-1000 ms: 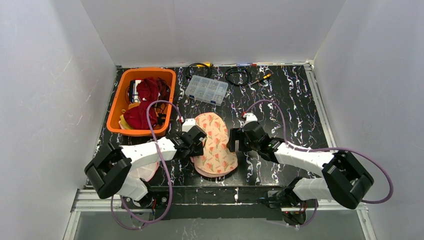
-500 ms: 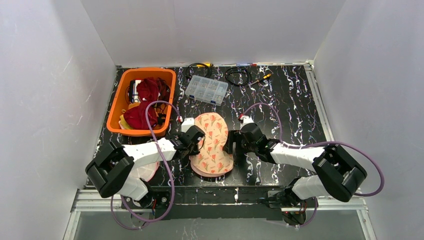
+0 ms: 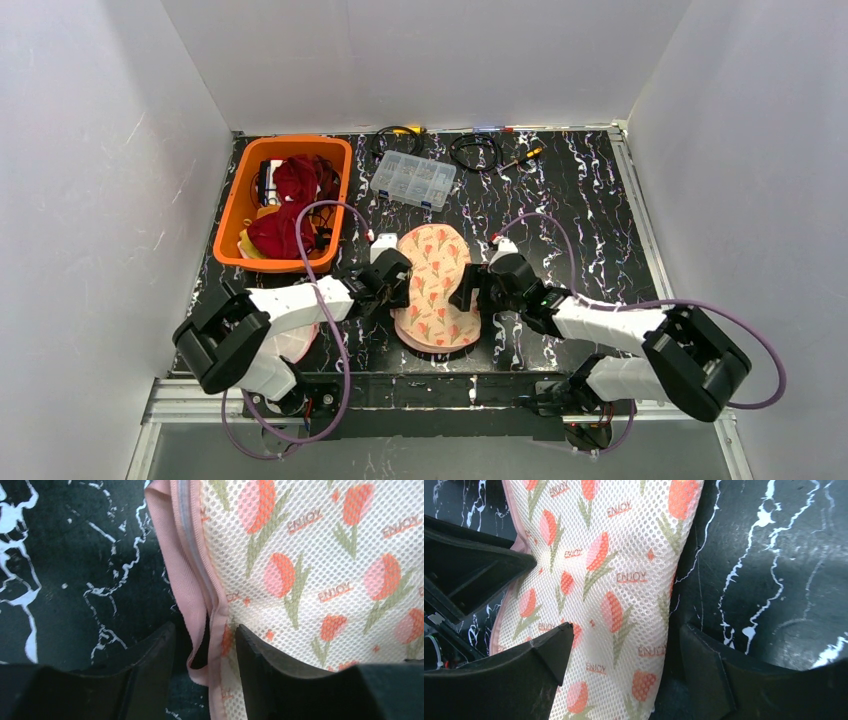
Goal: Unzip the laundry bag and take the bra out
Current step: Adjust the laundry bag at the center of the board, then reset both arms
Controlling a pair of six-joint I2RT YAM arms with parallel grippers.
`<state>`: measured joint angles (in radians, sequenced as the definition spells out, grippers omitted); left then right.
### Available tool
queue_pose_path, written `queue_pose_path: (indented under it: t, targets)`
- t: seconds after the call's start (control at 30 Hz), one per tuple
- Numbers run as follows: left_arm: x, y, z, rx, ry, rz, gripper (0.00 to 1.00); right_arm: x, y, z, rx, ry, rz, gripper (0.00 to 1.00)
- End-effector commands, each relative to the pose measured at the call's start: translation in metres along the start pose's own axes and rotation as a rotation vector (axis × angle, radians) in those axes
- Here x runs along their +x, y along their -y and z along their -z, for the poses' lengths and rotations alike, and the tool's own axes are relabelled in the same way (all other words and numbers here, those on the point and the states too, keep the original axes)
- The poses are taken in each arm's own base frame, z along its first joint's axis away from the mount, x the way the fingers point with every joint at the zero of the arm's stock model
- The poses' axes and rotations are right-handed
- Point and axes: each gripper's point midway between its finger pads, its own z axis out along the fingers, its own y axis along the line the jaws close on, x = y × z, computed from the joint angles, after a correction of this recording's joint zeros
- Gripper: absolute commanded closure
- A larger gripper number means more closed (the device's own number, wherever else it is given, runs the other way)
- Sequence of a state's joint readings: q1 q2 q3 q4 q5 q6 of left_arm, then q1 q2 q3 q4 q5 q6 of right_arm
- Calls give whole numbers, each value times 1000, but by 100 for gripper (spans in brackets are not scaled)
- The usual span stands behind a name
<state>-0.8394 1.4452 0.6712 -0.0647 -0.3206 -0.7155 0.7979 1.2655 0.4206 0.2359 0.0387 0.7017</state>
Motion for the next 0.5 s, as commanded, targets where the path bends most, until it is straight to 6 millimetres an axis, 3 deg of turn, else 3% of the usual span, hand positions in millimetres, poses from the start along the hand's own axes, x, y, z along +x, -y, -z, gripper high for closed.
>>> queue_pose_path:
  t: [0.0, 0.17, 0.2, 0.23, 0.47]
  targets:
    - [0, -15, 21, -27, -5, -17, 51, -16, 2, 16, 35, 57, 21, 11]
    - [-12, -19, 49, 9, 52, -6, 32, -26, 3, 46, 69, 68, 83, 3]
    - [-16, -19, 55, 22, 70, -5, 23, -28, 2, 52, 66, 73, 102, 2]
    - [-20, -20, 62, 33, 87, -4, 4, -32, 0, 59, 61, 85, 118, 2]
    - [-46, -19, 109, 87, 157, -6, 2, -66, -24, 105, 4, 189, 208, 1]
